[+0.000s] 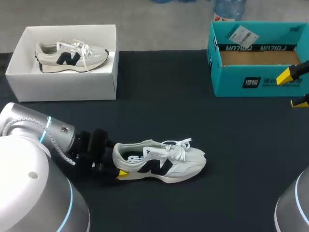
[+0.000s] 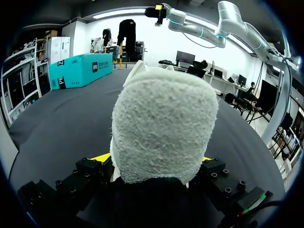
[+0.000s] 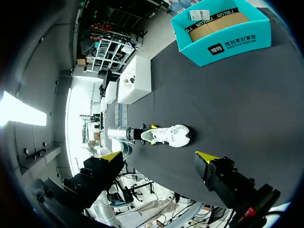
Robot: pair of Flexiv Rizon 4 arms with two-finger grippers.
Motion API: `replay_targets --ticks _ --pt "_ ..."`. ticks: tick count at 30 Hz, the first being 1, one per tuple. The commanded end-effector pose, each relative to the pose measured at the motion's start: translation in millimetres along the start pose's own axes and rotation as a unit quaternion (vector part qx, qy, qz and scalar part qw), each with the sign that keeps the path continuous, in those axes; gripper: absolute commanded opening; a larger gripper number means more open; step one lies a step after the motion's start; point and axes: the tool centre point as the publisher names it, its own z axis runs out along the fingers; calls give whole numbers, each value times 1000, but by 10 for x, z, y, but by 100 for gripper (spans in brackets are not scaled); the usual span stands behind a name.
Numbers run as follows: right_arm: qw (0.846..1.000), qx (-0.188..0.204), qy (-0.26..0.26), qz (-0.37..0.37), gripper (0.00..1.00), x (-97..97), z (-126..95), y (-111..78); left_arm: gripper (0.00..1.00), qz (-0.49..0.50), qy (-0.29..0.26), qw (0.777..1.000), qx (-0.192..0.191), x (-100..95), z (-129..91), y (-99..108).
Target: Take the shoe out of the shoebox, open the shoe tongue, remove and reinsert the insole, then place the shoe into the shoebox
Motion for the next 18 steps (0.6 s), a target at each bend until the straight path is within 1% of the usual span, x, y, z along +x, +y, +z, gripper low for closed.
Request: replay_targets --ticks 1,3,7,10,15,17,18 --pt "1000 -1 -6 -1 100 42 46 9 0 0 0 1000 -3 -13 49 52" --pt "999 -2 -35 2 100 135 150 9 0 0 0 1000 -3 -13 49 52" --pt "998 -8 -64 -1 100 283 312 -2 0 0 0 1000 -3 -13 49 52" --pt "995 -19 -95 -5 100 432 484 -17 0 0 0 1000 -3 -13 49 52" --pt "992 -32 -121 -6 100 587 714 -57 0 0 0 1000 -3 -13 49 52" --pt "992 -34 -121 -4 100 623 799 -86 0 0 0 1000 -3 -13 49 52" --pt "991 -32 -129 -1 100 645 850 -106 0 0 0 1000 -3 -13 49 52"
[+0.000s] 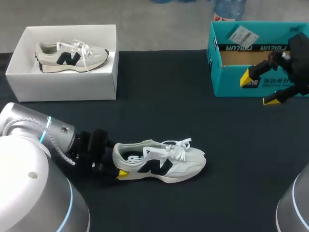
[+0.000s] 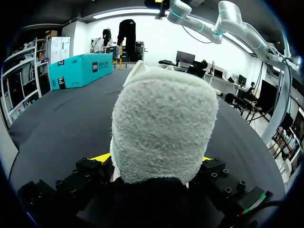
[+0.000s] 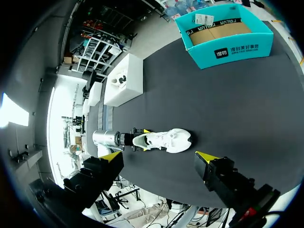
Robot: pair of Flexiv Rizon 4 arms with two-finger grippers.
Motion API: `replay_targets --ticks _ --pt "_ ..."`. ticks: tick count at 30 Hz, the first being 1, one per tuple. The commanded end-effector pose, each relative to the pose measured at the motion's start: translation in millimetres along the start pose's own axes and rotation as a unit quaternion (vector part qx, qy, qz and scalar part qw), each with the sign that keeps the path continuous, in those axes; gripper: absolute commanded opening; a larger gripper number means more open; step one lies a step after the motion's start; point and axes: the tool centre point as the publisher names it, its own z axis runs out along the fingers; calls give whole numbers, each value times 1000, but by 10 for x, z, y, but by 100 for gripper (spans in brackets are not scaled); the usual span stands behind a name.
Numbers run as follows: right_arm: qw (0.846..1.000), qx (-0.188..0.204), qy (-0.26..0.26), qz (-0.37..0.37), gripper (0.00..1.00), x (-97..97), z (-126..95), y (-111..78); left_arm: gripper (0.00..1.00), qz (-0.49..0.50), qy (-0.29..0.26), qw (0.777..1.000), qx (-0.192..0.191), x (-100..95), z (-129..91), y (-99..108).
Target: Take the shoe out of the shoebox, open the shoe tongue, remove and reinsert the insole, then place the shoe into the shoebox
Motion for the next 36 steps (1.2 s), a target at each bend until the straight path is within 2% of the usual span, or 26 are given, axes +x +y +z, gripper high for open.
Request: replay_targets --ticks 1,10,12,32,36 --pt "999 2 -38 7 100 176 220 -62 0 0 0 1000 -3 -13 49 52" --pt "994 38 -106 11 100 374 703 -301 0 0 0 1000 -3 -13 49 52" --pt "994 40 -103 17 100 416 801 -368 0 0 0 1000 -3 -13 49 52" --pt "994 40 -103 17 100 416 801 -368 0 0 0 1000 -3 -13 49 52" --pt "985 39 -166 -1 100 474 1039 -335 0 0 0 1000 -3 -13 49 52"
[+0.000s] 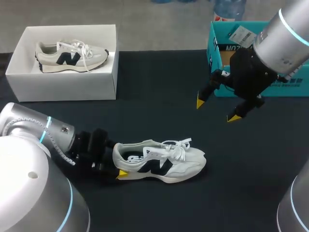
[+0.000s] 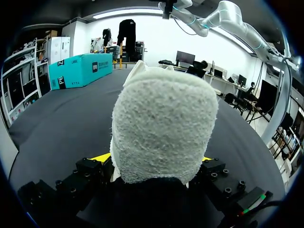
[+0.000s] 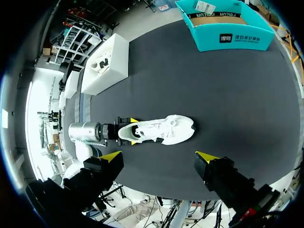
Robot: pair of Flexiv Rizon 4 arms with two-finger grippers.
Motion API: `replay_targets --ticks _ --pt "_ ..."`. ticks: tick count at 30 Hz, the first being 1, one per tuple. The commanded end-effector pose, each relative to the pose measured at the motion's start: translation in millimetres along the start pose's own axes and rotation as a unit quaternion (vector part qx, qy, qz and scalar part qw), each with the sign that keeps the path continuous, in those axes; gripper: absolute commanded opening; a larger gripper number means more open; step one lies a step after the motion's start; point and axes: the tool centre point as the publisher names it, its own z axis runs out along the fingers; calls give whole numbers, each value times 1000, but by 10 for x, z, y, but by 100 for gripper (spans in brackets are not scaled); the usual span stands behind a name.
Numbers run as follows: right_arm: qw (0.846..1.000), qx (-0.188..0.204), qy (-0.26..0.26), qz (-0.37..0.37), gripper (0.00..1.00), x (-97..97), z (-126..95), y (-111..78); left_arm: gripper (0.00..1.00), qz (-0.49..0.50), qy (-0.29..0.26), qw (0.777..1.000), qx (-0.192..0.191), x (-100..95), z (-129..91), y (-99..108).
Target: Take the shoe out of the shoebox, open the shoe tongue, remove and reinsert the insole, then place the shoe into the shoebox
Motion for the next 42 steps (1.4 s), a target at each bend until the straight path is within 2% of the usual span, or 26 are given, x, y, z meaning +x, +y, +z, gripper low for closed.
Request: replay_targets --ticks 1,3,7,13,16,23,29,42 --pt "998 -11 -57 -8 100 209 229 59 0 0 0 1000 -3 -12 50 51" --pt "997 -13 -81 -9 100 263 317 63 0 0 0 1000 -3 -12 50 51" --pt "996 -11 -87 -20 100 386 472 68 0 0 0 1000 -3 -12 50 51" --pt "996 26 -82 -27 100 528 745 80 0 0 0 1000 -3 -12 50 51" --pt "994 43 -99 -26 100 624 893 56 0 0 0 1000 -3 -12 50 51" --pt "991 54 -119 -36 100 760 1170 -9 0 0 0 1000 -3 -12 50 51" --pt "991 42 -123 -31 100 806 1278 -91 0 0 0 1000 -3 -12 50 51" --pt "991 42 -123 -31 100 806 1278 -91 0 0 0 1000 -3 -12 50 51"
